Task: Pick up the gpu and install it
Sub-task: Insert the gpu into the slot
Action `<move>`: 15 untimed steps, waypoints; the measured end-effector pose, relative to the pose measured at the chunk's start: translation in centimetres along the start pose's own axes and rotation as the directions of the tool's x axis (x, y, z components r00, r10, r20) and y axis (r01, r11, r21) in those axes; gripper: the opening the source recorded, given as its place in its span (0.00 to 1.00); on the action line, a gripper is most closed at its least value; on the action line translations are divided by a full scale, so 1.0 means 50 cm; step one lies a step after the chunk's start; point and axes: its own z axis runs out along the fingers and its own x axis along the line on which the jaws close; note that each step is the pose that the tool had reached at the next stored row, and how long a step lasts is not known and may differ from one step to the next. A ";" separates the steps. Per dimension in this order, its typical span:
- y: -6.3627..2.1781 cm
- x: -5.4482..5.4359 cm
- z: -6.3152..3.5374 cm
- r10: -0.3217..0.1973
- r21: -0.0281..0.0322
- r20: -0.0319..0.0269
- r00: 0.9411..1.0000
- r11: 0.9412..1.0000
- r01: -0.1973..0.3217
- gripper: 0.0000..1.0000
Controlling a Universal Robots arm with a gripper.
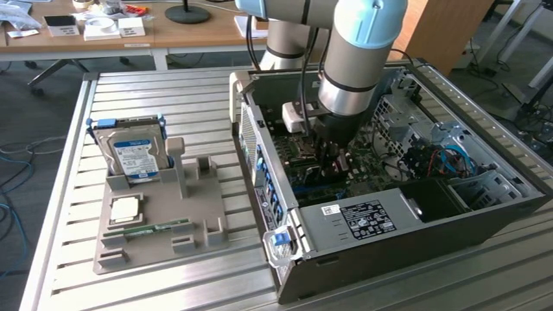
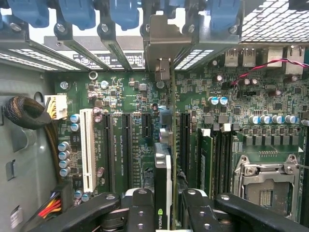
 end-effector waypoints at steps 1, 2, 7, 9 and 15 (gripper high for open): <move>0.000 0.000 0.001 0.000 0.000 0.000 1.000 1.000 0.000 0.27; 0.000 0.000 0.001 0.000 0.000 0.000 1.000 1.000 0.000 0.27; 0.002 0.000 0.002 0.000 0.000 0.000 1.000 1.000 0.000 0.27; 0.004 0.000 0.002 0.000 0.001 0.000 1.000 1.000 0.000 0.27; 0.010 0.000 0.002 0.000 0.002 -0.001 1.000 1.000 0.000 0.27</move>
